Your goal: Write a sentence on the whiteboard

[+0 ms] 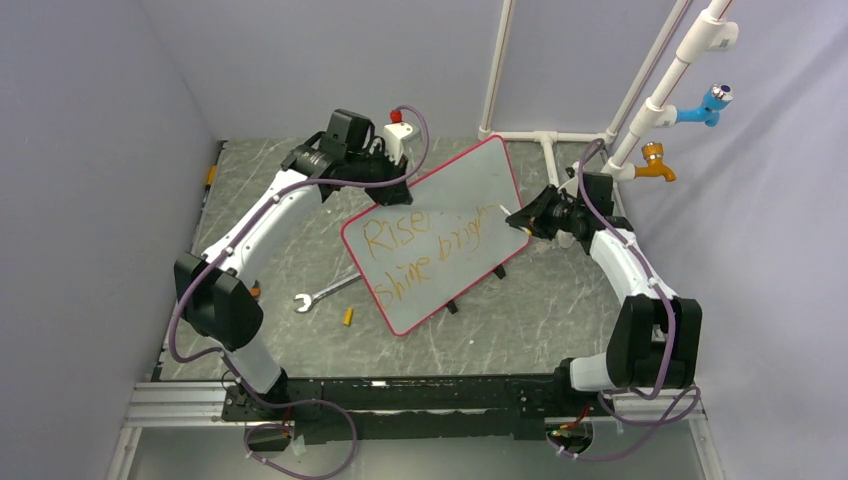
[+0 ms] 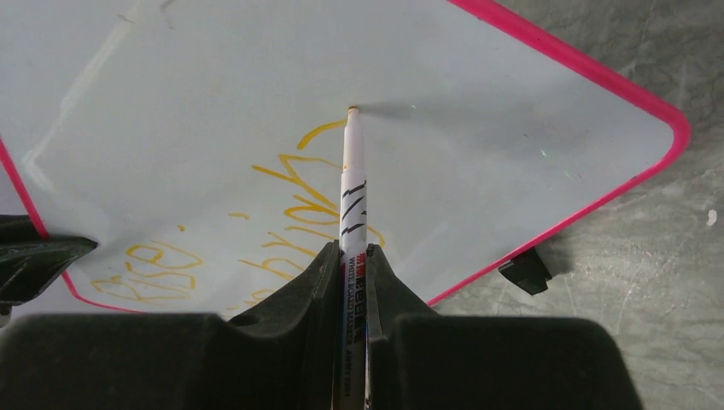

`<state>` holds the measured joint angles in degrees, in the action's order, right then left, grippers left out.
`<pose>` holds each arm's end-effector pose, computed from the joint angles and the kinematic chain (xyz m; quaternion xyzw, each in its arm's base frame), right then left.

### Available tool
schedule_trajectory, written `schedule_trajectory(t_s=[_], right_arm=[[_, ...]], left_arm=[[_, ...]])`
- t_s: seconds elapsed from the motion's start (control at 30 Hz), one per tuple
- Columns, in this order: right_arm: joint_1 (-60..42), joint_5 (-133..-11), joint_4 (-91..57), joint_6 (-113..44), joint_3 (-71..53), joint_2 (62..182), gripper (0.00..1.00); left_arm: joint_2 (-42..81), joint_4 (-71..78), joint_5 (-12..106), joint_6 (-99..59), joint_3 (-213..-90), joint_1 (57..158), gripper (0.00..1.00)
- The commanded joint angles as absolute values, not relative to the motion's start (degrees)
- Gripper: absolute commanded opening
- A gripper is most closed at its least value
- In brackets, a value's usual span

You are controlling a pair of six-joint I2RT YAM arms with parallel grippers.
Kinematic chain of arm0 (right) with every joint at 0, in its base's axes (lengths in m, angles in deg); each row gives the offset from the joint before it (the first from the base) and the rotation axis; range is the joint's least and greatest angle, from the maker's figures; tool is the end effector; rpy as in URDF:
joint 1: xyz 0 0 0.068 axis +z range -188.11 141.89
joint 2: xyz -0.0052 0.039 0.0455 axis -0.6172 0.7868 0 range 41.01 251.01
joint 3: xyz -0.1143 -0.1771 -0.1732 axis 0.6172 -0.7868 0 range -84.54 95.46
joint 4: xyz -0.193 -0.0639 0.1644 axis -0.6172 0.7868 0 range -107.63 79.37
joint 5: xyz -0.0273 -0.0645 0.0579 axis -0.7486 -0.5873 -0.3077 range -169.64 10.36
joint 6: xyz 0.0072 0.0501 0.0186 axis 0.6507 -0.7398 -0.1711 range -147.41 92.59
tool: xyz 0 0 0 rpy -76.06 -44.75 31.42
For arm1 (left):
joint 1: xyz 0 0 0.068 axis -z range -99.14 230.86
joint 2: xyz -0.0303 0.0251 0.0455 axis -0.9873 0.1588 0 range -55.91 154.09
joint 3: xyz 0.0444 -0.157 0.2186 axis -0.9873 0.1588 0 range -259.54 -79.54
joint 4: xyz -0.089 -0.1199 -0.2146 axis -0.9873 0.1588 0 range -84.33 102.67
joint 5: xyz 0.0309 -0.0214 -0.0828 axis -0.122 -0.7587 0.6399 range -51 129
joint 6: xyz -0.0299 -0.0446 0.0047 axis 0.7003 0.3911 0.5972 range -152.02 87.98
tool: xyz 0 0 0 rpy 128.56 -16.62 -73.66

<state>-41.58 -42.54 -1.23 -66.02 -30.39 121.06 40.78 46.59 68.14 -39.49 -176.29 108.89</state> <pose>0.2974 0.0035 0.2516 0.1912 0.8555 0.3931 0.2776 0.3231 -0.1915 0.3671 0.3679 0.8064 -0.2970 0.3551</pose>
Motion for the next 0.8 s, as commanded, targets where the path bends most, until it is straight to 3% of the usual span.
schedule_trajectory(t_s=[0.0,0.77], right_arm=[[-41.57,-45.64,-3.26,-66.37,-29.34,115.87,0.0],[-39.32,-40.71,-5.09,-70.6,-24.24,119.5,0.0]], left_arm=[[40.77,45.0,58.95,-49.59,-175.86,109.78,0.0],[38.5,43.53,57.24,-50.56,-173.72,111.52,0.0]])
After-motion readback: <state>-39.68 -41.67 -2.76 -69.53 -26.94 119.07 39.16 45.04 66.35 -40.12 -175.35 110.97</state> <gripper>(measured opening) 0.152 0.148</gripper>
